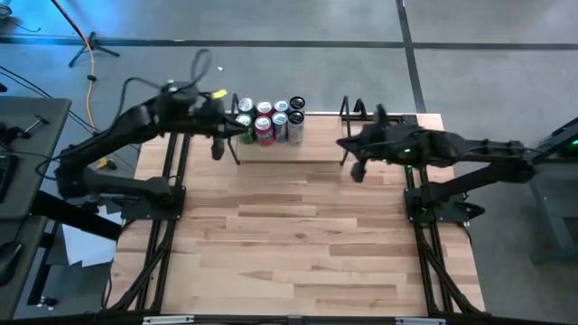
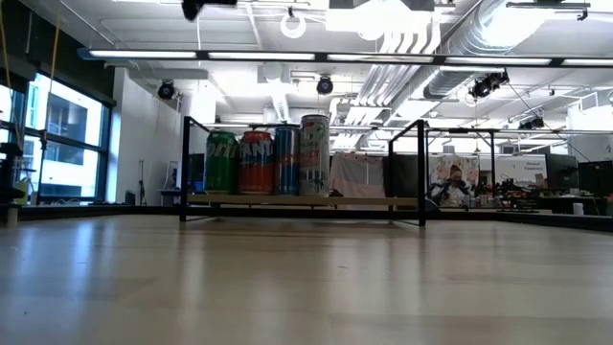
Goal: Place canned beverage on shelf
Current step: Return to Home Position
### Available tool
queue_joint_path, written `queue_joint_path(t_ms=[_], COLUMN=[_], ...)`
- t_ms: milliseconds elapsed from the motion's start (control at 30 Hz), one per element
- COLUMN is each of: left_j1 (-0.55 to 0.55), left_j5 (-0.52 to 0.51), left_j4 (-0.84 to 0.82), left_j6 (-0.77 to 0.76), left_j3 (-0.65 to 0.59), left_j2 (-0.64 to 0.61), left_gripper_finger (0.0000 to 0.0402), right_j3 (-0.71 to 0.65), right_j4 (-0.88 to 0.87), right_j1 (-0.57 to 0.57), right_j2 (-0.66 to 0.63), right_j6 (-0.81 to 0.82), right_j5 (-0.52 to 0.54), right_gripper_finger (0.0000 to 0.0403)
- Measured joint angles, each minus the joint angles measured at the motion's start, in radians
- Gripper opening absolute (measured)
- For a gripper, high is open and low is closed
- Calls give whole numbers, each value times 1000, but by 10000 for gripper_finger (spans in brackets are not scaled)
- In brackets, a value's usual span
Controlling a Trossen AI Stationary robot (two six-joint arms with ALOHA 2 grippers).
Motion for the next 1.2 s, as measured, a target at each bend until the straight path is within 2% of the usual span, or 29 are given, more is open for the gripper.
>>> queue_joint_path(t_ms=[133,300,433,533,967,1200], left_j1=[-47,-120,-182,-215,-249,-248], left_j5=[4,3,2,-2,-33,-34], left_j4=[233,499,768,924,983,982], left_j6=[-92,-199,-293,-335,-297,-265], left_j3=[-136,-360,-531,-605,-617,-617], left_j2=[-140,-269,-314,-312,-295,-295], left_gripper_finger=[0,0,0,0,0,0], right_j3=[-2,-2,-2,-3,-5,-178], right_j4=[-15,-15,-15,-15,62,322], right_j1=[13,21,21,21,61,70], right_j2=[-72,-104,-93,-85,-127,-162], right_j6=[4,26,26,26,8,89], right_j5=[-2,-38,-107,-134,-157,-194], right_gripper_finger=[0,0,0,0,0,0])
